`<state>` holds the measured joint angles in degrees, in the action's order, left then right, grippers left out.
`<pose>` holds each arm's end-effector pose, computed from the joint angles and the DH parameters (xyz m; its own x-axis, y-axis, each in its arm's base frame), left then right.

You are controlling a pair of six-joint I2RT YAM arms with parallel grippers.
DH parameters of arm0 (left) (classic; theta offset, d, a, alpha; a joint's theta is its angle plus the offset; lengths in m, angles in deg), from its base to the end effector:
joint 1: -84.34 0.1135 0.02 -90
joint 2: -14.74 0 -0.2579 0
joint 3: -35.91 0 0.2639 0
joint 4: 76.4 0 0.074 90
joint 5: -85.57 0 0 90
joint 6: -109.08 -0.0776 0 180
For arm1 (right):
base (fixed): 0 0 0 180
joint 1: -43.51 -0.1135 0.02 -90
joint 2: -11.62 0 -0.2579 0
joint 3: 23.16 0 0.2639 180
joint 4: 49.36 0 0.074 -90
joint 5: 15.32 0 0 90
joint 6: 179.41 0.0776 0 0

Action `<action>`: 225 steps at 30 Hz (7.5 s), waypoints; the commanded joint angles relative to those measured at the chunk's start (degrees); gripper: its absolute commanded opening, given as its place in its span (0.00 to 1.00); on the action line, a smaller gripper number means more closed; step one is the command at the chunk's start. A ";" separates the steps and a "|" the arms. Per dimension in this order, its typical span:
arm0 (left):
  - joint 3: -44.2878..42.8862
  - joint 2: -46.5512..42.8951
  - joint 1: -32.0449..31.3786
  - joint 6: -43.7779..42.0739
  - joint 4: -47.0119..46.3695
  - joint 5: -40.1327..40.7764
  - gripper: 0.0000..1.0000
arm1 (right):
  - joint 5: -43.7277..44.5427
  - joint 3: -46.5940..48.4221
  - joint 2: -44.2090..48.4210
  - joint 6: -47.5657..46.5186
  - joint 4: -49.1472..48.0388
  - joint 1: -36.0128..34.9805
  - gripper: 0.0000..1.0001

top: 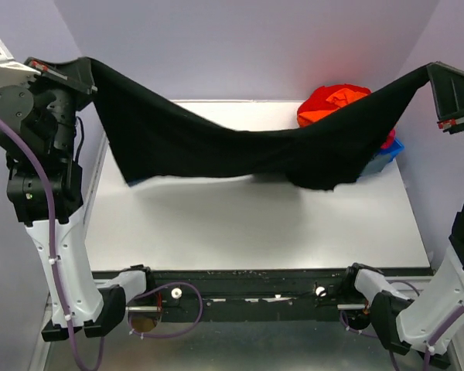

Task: Fold and stack the t-shirts
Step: Flatten out the tshirt, then fold the flattened tshirt in 1/3 of the way

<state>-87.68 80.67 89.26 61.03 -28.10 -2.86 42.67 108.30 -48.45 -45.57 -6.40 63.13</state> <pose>0.2046 0.0197 0.5966 0.1958 -0.6538 -0.7308 0.0245 0.7483 -0.6629 0.1066 0.0057 0.6537 0.2165 0.5463 -0.8091 -0.4219 0.7997 0.4271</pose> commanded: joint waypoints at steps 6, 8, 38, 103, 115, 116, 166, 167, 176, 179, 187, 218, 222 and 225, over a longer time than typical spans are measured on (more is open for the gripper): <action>-14.60 23.60 0.52 -0.47 1.58 2.39 0.00 | -6.91 6.14 -20.23 6.96 -3.71 0.34 0.01; -16.19 28.26 0.52 0.40 1.32 0.91 0.00 | -7.02 4.99 -23.93 7.23 -4.95 -1.68 0.01; -8.29 31.18 1.58 10.08 -14.15 -11.49 0.00 | -6.75 5.98 -36.79 6.53 -12.33 -4.94 0.01; 73.19 -8.99 -0.89 12.19 -20.12 1.60 0.00 | 17.86 -51.27 -15.15 -9.99 -3.37 -14.52 0.01; 70.99 -0.02 -0.89 13.33 -24.52 4.76 0.00 | 17.24 -36.16 -30.53 -10.61 -1.96 -15.83 0.01; 70.99 0.42 -0.89 13.42 -25.04 4.85 0.00 | 17.24 -35.01 -31.67 -10.70 -1.70 -16.19 0.01; 88.03 -15.65 -2.55 22.20 -24.52 1.77 0.58 | 37.02 -80.69 -5.41 6.61 -19.71 -19.35 0.45; 89.09 -16.18 -2.56 22.64 -24.70 2.04 0.58 | 37.37 -81.40 -5.75 7.40 -19.89 -19.35 0.44; 88.31 -12.59 -2.73 24.66 -24.08 3.62 0.58 | 40.53 -78.34 -17.78 10.57 -21.29 -19.18 0.50; 87.69 -10.48 -2.73 25.54 -23.91 3.89 0.59 | 40.62 -75.88 -22.00 11.80 -21.65 -19.00 0.51; 87.16 -8.63 -2.73 26.25 -24.78 4.76 0.60 | 41.68 -70.17 -30.09 13.64 -22.18 -18.12 0.50; 66.79 6.64 -1.50 24.49 -21.17 15.23 0.58 | 45.45 -92.74 -3.76 14.61 -13.31 -8.82 0.01; 58.36 16.05 -0.80 22.83 -21.89 11.98 0.58 | 44.93 -96.17 3.02 10.14 -12.95 -3.45 0.01; 52.46 22.47 0.16 21.16 -20.66 11.10 0.58 | 44.85 -96.79 4.87 8.11 -12.42 -2.65 0.01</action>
<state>-28.25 96.54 88.04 84.99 -48.47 10.38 84.85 12.90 -45.74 -33.20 -21.28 59.19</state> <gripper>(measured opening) 0.579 0.014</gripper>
